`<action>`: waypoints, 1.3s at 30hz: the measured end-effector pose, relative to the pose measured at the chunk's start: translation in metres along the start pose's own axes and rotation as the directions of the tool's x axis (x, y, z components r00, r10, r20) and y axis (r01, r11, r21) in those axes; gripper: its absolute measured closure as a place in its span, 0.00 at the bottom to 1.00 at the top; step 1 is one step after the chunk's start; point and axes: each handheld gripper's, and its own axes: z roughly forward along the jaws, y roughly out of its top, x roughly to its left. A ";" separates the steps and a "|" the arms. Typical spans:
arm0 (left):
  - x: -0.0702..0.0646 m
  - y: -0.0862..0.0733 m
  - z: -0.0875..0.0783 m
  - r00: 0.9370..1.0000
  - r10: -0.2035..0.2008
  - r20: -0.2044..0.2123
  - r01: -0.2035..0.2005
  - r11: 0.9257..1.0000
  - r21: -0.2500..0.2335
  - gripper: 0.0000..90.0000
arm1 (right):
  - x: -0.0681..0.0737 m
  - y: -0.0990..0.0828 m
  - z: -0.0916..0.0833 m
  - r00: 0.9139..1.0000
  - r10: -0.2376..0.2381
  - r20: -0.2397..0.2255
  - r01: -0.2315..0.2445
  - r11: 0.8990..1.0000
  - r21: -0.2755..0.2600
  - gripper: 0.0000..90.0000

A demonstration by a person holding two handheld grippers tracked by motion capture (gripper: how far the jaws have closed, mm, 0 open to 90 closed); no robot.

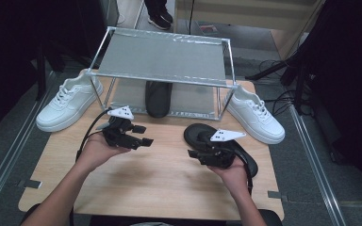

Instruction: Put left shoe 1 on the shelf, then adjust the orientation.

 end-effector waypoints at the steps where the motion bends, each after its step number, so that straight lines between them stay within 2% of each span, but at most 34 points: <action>1: -0.001 -0.003 0.002 1.000 0.015 0.001 -0.015 1.000 0.008 0.40 | -0.001 -0.001 -0.001 1.000 -0.003 0.012 0.003 1.000 0.001 0.59; 3: -0.002 -0.009 0.005 0.999 0.028 0.017 -0.028 1.000 0.010 0.40 | -0.002 -0.001 -0.002 1.000 -0.002 0.024 0.002 1.000 0.002 0.60; 4: -0.003 -0.011 0.007 1.000 0.017 0.022 -0.018 1.000 0.013 0.40 | -0.003 0.000 -0.002 1.000 -0.002 0.026 0.003 1.000 -0.001 0.60; 6: -0.003 -0.018 0.012 1.000 0.021 0.010 -0.022 0.999 0.030 0.40 | -0.004 -0.001 -0.003 1.000 -0.003 0.028 0.003 1.000 0.004 0.60; 10: -0.003 -0.025 0.015 1.000 -0.003 0.018 0.003 1.000 0.019 0.40 | -0.010 -0.002 -0.009 0.999 0.001 0.040 -0.001 1.000 -0.001 0.60; 19: 0.000 -0.034 0.012 1.000 -0.015 0.001 0.015 1.000 0.011 0.40 | -0.023 -0.011 -0.030 0.996 0.016 0.083 -0.015 1.000 -0.013 0.61; 25: 0.003 -0.034 0.009 1.000 -0.006 -0.005 0.006 1.000 0.001 0.40 | -0.032 -0.020 -0.045 0.991 0.047 0.122 -0.045 0.999 -0.019 0.62; 28: 0.006 -0.034 0.007 1.000 -0.018 -0.002 0.018 1.000 -0.007 0.40 | -0.037 -0.024 -0.051 0.989 0.065 0.132 -0.062 0.998 -0.025 0.63; 32: 0.009 -0.034 0.009 0.999 -0.031 0.010 0.031 0.999 -0.011 0.40 | -0.043 -0.028 -0.047 0.989 0.095 0.115 -0.095 0.995 -0.006 0.66; 35: 0.010 -0.034 0.011 1.000 -0.030 0.005 0.030 1.000 -0.007 0.40 | -0.048 -0.031 -0.042 0.989 0.076 0.126 -0.080 0.997 0.021 0.69; 37: 0.011 -0.033 0.013 1.000 -0.030 0.007 0.030 0.999 -0.011 0.41 | -0.057 -0.034 -0.036 0.987 0.131 0.096 -0.135 0.990 0.037 0.75; 39: 0.013 -0.032 0.014 1.000 -0.022 0.006 0.023 1.000 -0.006 0.41 | -0.058 -0.035 -0.032 0.987 0.135 0.082 -0.139 0.989 0.046 0.78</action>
